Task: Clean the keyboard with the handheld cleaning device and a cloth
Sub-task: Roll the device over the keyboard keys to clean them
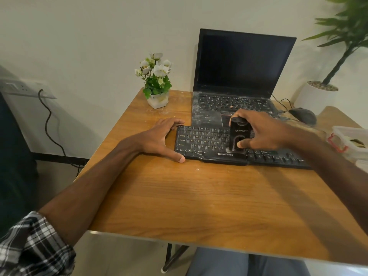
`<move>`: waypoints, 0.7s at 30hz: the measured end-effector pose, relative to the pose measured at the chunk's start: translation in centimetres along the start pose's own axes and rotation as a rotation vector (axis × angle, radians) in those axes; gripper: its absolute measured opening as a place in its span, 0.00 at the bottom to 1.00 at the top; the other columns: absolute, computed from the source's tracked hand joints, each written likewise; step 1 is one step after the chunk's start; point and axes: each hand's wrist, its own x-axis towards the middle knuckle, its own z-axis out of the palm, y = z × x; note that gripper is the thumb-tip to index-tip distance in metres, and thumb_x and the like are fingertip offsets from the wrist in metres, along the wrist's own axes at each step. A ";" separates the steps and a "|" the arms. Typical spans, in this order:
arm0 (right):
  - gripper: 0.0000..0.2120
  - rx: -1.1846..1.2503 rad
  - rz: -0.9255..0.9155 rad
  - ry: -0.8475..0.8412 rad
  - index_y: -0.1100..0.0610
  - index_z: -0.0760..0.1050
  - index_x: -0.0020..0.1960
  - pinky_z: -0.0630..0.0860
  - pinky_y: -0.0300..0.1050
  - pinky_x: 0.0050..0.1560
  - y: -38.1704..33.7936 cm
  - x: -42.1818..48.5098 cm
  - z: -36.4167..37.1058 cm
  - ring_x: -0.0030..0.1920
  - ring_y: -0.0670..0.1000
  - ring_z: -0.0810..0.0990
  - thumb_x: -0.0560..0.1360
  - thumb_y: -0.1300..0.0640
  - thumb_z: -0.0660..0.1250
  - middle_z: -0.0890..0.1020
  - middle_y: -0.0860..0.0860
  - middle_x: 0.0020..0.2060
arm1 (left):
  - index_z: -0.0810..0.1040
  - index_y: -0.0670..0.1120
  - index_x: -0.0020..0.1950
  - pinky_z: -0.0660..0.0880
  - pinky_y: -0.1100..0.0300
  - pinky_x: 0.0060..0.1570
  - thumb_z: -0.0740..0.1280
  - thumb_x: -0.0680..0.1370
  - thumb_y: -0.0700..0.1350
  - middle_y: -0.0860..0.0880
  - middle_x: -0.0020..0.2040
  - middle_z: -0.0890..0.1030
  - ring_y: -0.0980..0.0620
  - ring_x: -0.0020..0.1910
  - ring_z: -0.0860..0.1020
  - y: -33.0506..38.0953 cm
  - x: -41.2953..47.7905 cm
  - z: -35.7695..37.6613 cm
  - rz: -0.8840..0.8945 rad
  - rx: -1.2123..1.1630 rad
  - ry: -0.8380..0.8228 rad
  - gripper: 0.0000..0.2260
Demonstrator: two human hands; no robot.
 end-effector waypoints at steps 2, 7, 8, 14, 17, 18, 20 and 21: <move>0.29 -0.107 -0.015 -0.052 0.53 0.69 0.65 0.76 0.39 0.44 -0.5 0.4 -0.7 0.51 0.49 0.80 0.69 0.63 0.78 0.79 0.49 0.52 | 0.57 0.59 0.81 0.64 0.51 0.75 0.81 0.58 0.69 0.60 0.73 0.61 0.56 0.74 0.61 -0.1 0.0 0.1 -0.002 -0.003 -0.005 0.57; 0.29 -0.031 -0.072 0.002 0.51 0.69 0.64 0.77 0.39 0.43 -2.2 1.2 -0.5 0.49 0.45 0.79 0.69 0.64 0.78 0.78 0.46 0.51 | 0.56 0.60 0.81 0.64 0.53 0.73 0.80 0.57 0.71 0.60 0.74 0.61 0.57 0.73 0.61 0.0 0.0 0.0 -0.009 -0.001 -0.017 0.58; 0.30 0.014 -0.073 0.022 0.51 0.69 0.64 0.76 0.38 0.42 -2.2 1.2 0.0 0.49 0.44 0.79 0.69 0.63 0.78 0.79 0.46 0.51 | 0.56 0.60 0.81 0.64 0.53 0.73 0.80 0.57 0.71 0.60 0.74 0.61 0.57 0.73 0.61 0.0 0.0 -0.1 -0.008 -0.002 -0.016 0.58; 0.28 0.181 0.009 0.030 0.53 0.70 0.65 0.75 0.35 0.43 0.9 -0.2 0.4 0.52 0.45 0.80 0.69 0.64 0.78 0.79 0.46 0.52 | 0.56 0.60 0.81 0.63 0.54 0.71 0.80 0.57 0.71 0.61 0.72 0.60 0.57 0.73 0.61 0.4 -0.2 -0.1 -0.013 0.006 -0.017 0.58; 0.28 -0.004 0.019 -0.030 0.53 0.70 0.64 0.73 0.38 0.45 1.7 -0.3 -1.1 0.51 0.45 0.79 0.69 0.62 0.79 0.78 0.44 0.49 | 0.56 0.60 0.81 0.63 0.54 0.72 0.80 0.57 0.71 0.61 0.73 0.60 0.57 0.73 0.60 0.3 -0.2 -0.1 -0.010 0.003 -0.018 0.58; 0.28 -0.051 0.009 -0.042 0.52 0.69 0.64 0.73 0.38 0.45 1.6 -0.1 -1.6 0.51 0.47 0.79 0.69 0.61 0.78 0.78 0.44 0.49 | 0.56 0.60 0.81 0.63 0.54 0.72 0.80 0.57 0.71 0.61 0.74 0.60 0.58 0.73 0.60 0.2 -0.1 -0.1 -0.011 0.004 -0.020 0.58; 0.28 -0.045 -0.022 -0.015 0.52 0.69 0.63 0.74 0.39 0.46 1.2 0.3 -1.9 0.52 0.48 0.79 0.69 0.62 0.78 0.78 0.46 0.50 | 0.56 0.61 0.81 0.63 0.54 0.73 0.80 0.57 0.71 0.62 0.74 0.60 0.58 0.73 0.60 0.3 -0.1 -0.1 -0.015 0.011 -0.028 0.58; 0.28 0.009 -0.038 0.015 0.51 0.70 0.63 0.75 0.39 0.47 1.0 0.5 -1.8 0.53 0.47 0.79 0.69 0.62 0.79 0.79 0.46 0.52 | 0.55 0.61 0.81 0.63 0.54 0.73 0.79 0.57 0.71 0.62 0.73 0.59 0.59 0.73 0.60 0.3 -0.1 -0.2 -0.019 0.014 -0.033 0.58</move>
